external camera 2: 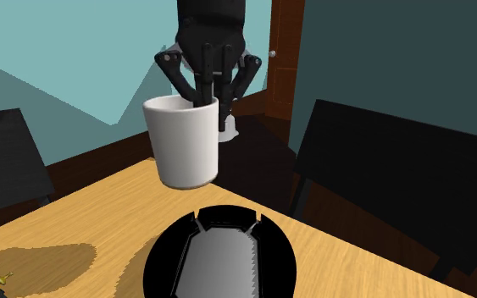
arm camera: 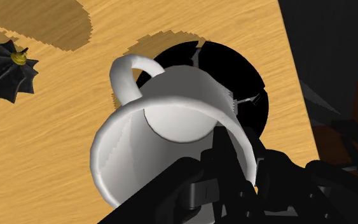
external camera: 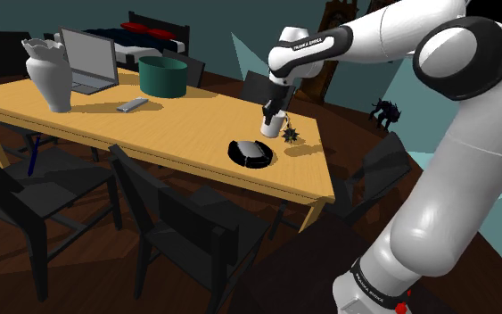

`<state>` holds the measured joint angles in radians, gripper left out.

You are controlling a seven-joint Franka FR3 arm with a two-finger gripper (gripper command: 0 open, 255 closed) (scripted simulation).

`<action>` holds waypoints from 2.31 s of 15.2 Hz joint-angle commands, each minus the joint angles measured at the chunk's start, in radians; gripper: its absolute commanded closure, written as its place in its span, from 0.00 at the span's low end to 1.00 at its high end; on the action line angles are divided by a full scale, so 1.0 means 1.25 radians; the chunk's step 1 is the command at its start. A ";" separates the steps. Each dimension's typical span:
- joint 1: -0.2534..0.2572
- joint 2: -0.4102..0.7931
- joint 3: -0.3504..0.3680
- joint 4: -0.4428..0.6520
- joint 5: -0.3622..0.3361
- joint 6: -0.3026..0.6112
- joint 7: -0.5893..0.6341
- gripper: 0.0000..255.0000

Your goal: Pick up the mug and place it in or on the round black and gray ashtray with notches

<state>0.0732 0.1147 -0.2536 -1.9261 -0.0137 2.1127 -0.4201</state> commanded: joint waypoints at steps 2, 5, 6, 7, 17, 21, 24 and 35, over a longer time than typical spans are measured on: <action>0.010 0.078 0.013 0.116 0.017 -0.040 0.019 1.00; 0.011 0.097 0.016 0.121 0.021 -0.027 0.022 1.00; 0.011 0.100 0.016 0.114 0.022 -0.018 0.021 1.00; 0.011 0.103 0.016 0.108 0.023 -0.008 0.021 1.00; 0.008 0.144 0.020 0.052 0.034 0.087 0.017 1.00; 0.006 0.164 0.022 0.035 0.039 0.125 0.014 1.00; 0.006 0.164 0.022 0.035 0.039 0.125 0.014 1.00; 0.006 0.164 0.022 0.035 0.039 0.125 0.014 0.00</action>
<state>0.0805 0.3201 -0.2260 -1.8826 0.0356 2.2685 -0.4022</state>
